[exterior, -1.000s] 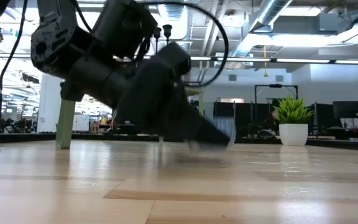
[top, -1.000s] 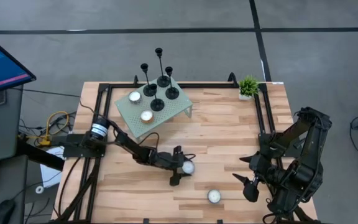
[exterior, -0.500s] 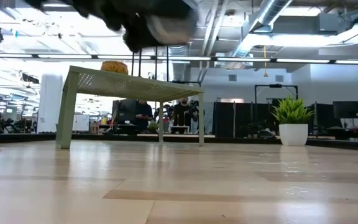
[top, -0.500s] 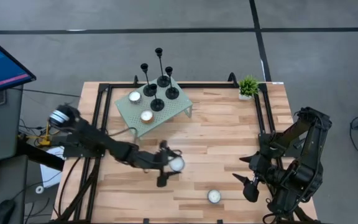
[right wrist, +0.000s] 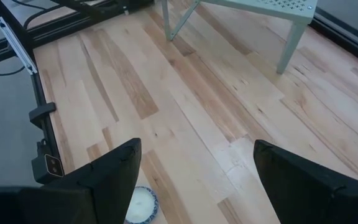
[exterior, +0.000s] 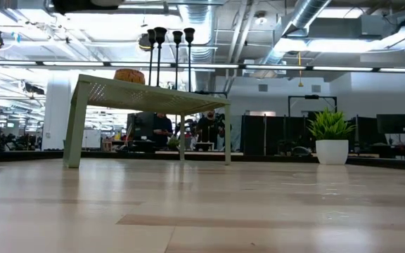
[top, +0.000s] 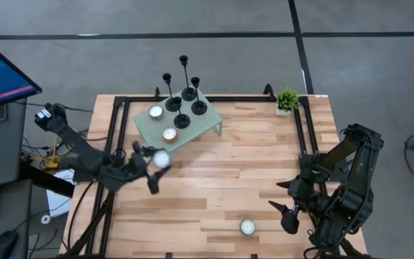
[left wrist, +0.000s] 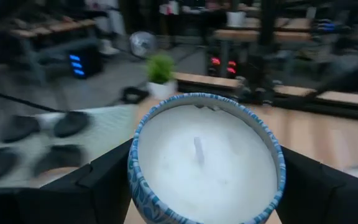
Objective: Pick & Place candle stick holders
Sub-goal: Put the light blue patterned scented candle on the shelf
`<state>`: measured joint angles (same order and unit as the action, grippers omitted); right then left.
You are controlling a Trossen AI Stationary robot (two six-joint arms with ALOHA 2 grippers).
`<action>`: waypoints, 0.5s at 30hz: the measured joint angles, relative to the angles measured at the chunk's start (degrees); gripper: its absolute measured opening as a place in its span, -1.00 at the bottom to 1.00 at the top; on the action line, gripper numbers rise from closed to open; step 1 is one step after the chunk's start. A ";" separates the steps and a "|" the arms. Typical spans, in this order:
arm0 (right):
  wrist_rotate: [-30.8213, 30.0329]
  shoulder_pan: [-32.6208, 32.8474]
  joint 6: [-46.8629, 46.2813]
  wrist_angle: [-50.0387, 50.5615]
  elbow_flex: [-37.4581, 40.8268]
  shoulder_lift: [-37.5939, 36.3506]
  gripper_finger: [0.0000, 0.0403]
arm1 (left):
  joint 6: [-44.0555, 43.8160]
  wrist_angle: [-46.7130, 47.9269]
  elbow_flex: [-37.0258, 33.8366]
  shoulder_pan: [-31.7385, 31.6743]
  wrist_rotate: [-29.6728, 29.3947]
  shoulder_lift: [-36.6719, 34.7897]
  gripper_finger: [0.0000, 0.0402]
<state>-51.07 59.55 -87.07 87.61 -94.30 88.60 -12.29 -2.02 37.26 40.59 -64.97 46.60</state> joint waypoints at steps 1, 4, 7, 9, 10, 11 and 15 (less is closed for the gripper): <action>0.00 0.00 0.00 -0.03 0.00 0.00 0.50 | 0.03 1.20 -0.34 0.69 -2.34 -1.53 0.52; 0.00 0.00 0.00 -0.39 0.00 0.00 0.50 | 1.49 3.56 -1.87 1.51 -7.65 -5.68 0.52; -0.01 -0.13 -0.01 -0.46 0.00 0.00 0.50 | 4.40 3.60 -3.57 0.85 -12.34 -8.49 0.52; 0.00 -0.45 -0.01 -0.67 0.00 0.00 0.50 | 5.41 3.59 -4.74 -0.31 -15.32 -9.76 0.52; 0.00 -0.48 0.00 -0.74 0.00 0.00 0.50 | 5.86 3.62 -5.40 -1.02 -16.71 -10.37 0.52; -0.02 -0.48 0.00 -0.74 0.00 0.00 0.50 | 5.95 3.64 -5.99 -1.86 -17.66 -10.94 0.52; -0.02 -0.87 0.00 -0.77 0.00 0.00 0.50 | 5.88 3.52 -7.93 -6.46 -18.63 -12.73 0.52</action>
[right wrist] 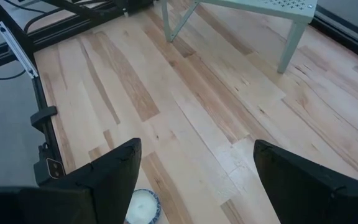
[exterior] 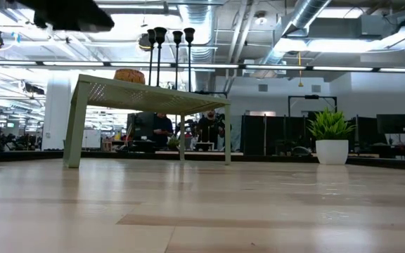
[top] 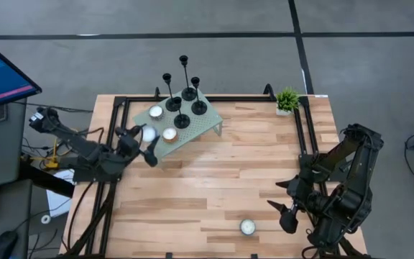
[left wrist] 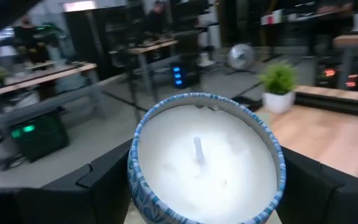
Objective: Pick & Place candle stick holders
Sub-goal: Put the light blue patterned scented candle on the shelf
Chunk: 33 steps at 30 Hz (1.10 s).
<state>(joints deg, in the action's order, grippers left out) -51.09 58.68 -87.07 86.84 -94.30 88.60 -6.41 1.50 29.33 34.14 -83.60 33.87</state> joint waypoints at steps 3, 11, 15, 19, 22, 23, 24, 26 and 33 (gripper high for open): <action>0.00 -0.10 0.00 -0.09 0.00 0.00 0.50 | -0.01 0.04 -1.30 -3.63 0.03 -0.98 0.52; 0.01 -0.10 0.00 -0.10 0.00 0.00 0.50 | -0.51 -0.02 -3.84 -13.26 1.15 -5.18 0.52; 0.00 -0.10 0.00 -0.10 0.00 0.00 0.50 | -3.05 0.02 -5.39 -17.54 6.60 -7.66 0.52; 0.00 -0.07 0.00 -0.08 0.00 0.00 0.50 | -4.57 0.13 -6.87 -20.37 12.04 -8.76 0.52; 0.00 -0.07 0.00 -0.08 0.00 0.00 0.50 | -4.60 0.46 -7.26 -21.63 13.81 -8.80 0.52; 0.02 -0.07 0.00 -0.08 0.00 0.00 0.50 | -4.80 0.91 -7.31 -22.14 13.80 -8.79 0.52; 0.02 -0.07 0.00 -0.09 0.00 0.00 0.50 | -5.34 1.62 -7.31 -22.59 13.80 -8.79 0.52; 0.04 -0.07 0.00 -0.14 0.00 0.00 0.50 | -7.91 4.24 -7.31 -23.32 13.80 -8.79 0.52; 0.06 -0.07 0.00 -0.34 0.00 0.00 0.50 | -19.74 15.09 -7.33 -25.44 15.62 -8.79 0.52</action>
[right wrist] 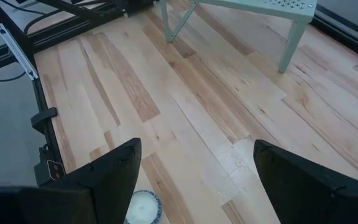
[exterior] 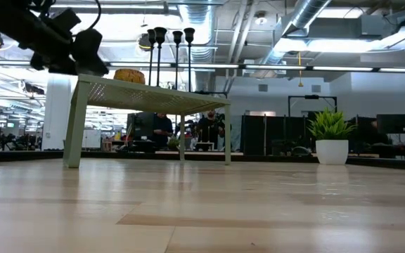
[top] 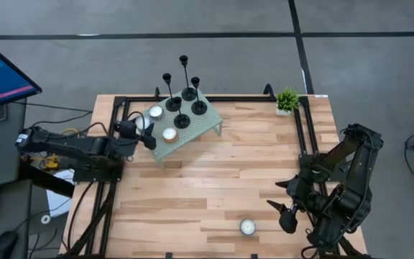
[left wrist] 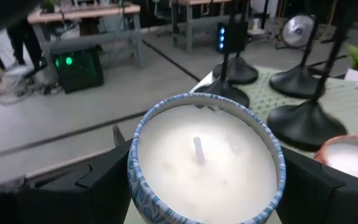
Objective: Pick & Place candle stick holders
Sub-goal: Put the light blue patterned scented candle on the shelf
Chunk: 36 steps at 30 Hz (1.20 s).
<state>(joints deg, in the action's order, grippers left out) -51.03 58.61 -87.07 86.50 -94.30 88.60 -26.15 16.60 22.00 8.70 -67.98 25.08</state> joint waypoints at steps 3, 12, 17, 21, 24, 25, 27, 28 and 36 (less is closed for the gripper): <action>0.00 0.00 0.00 -0.02 0.00 0.00 0.50 | -2.95 2.70 0.00 -1.23 0.80 0.02 0.52; 0.01 0.02 0.00 -0.07 0.00 0.00 0.50 | -7.35 7.73 0.00 -6.01 8.06 0.04 0.52; 0.05 0.02 0.00 -0.07 0.00 0.00 0.50 | -8.86 9.79 0.00 -8.77 8.50 0.04 0.52; 0.07 0.02 0.00 -0.07 0.00 0.00 0.50 | -8.87 9.92 0.00 -10.67 11.86 0.04 0.52; 0.05 0.02 0.00 -0.04 0.00 0.00 0.50 | -8.84 9.86 0.02 -12.22 14.79 0.00 0.54; 0.05 0.02 0.07 -0.02 -0.01 0.00 0.50 | -8.84 9.90 0.02 -12.77 15.12 0.00 0.55; 0.02 0.02 0.22 -0.02 0.00 0.00 0.50 | -8.67 10.12 0.02 -13.74 15.42 0.00 0.56; 0.02 0.02 0.40 -0.01 0.00 0.00 0.50 | -8.66 10.34 0.02 -14.23 15.48 -0.02 0.57; 0.00 0.02 0.20 0.00 -0.02 0.00 0.50 | -7.09 10.01 0.04 -17.06 18.55 0.09 0.56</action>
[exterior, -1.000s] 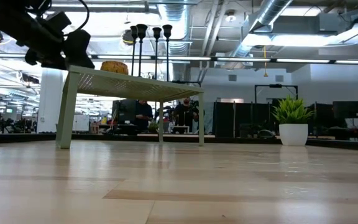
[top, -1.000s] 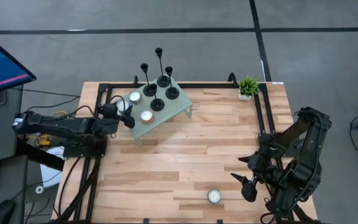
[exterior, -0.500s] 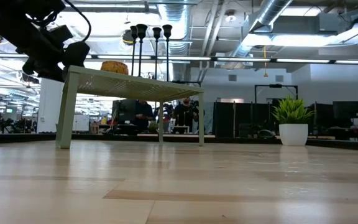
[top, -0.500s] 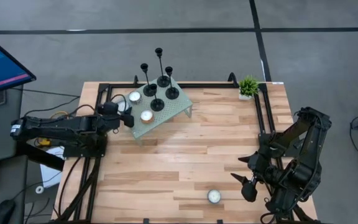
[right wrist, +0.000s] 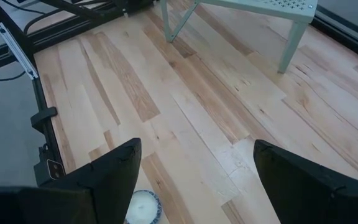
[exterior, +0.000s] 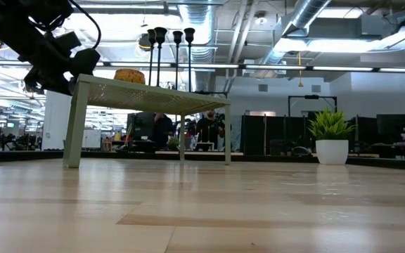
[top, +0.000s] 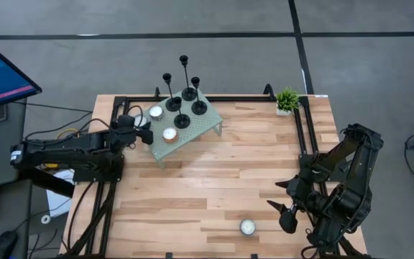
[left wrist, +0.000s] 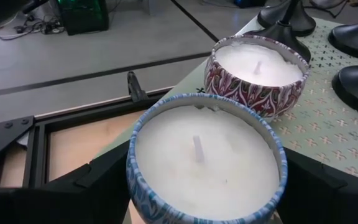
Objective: Pick & Place candle stick holders
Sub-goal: Put the light blue patterned scented candle on the shelf
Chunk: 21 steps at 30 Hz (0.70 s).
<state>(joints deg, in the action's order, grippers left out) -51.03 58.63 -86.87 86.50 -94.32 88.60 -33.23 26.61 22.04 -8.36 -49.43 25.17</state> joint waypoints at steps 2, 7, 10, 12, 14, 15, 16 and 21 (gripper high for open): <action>0.00 0.00 -0.02 0.00 0.02 0.00 0.50 | 0.01 -0.08 0.03 -0.46 0.11 0.02 0.56; -0.02 0.00 -0.03 0.00 0.02 0.00 0.50 | 0.00 -0.09 0.04 -0.72 0.51 0.05 0.56; -0.02 0.00 -0.07 0.00 0.01 0.00 0.50 | 0.00 -0.25 0.04 -0.74 0.83 0.07 0.56; -0.02 0.00 -0.20 -0.02 0.02 0.00 0.50 | 0.02 -0.61 0.04 -0.74 1.12 0.07 0.56; -0.02 0.00 -0.20 -0.02 0.02 0.00 0.50 | 0.36 -0.93 0.04 -0.74 1.40 0.23 0.56; -0.02 0.00 -0.20 -0.02 0.02 0.00 0.50 | 0.94 -0.97 0.04 -0.74 1.54 0.40 0.56; -0.02 0.00 -0.20 -0.02 0.02 0.00 0.50 | 1.34 -1.08 0.04 -0.74 1.75 0.42 0.57; -0.02 0.00 -0.21 -0.26 0.02 0.00 0.50 | 1.54 -2.23 0.04 -0.74 2.71 1.89 0.66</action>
<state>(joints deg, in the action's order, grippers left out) -51.05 58.63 -87.09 86.24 -94.30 88.60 -31.70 24.38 22.09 -9.10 -46.72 27.06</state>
